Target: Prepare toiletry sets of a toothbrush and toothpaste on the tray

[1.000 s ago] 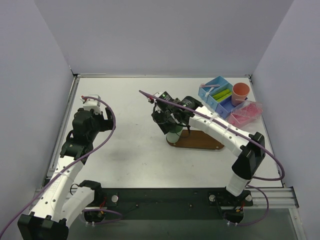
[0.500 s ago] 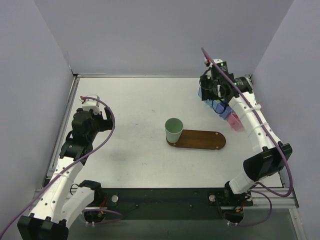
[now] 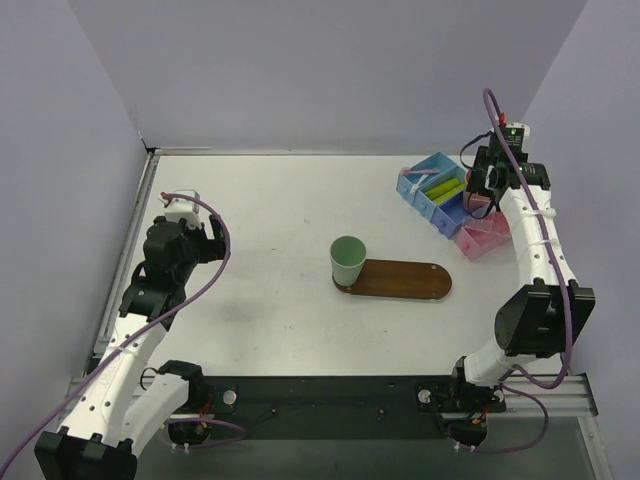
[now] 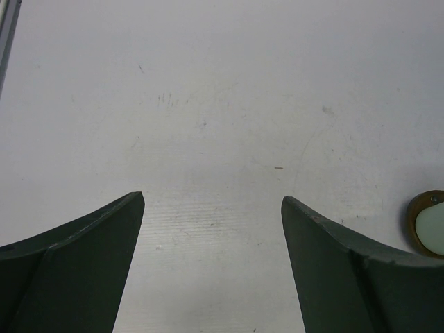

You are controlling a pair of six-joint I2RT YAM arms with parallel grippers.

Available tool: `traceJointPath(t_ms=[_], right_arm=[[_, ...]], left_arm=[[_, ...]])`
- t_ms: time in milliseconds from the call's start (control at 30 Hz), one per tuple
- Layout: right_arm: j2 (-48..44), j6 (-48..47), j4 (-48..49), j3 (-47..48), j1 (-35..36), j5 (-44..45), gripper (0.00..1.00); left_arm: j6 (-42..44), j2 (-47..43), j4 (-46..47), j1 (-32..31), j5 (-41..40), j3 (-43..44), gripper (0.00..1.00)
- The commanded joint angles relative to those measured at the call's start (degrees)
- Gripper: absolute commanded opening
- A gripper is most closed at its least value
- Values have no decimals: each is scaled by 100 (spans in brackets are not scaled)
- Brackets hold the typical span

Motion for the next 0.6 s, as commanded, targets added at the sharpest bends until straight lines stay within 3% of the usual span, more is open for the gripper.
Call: traceJointPath(t_ms=[0,200,567], right_arm=[[-248,-236,418,-445,-169,325,47],[-187,-439,567,-1112,-450,62,47],[34,-562,603,-1368,-758,-396,44]], left_arm=[[37,-20,232,-16,48,9,91],[64,85,197,-165,-40,26,91],[73,191,232,-209,-40,9,91]])
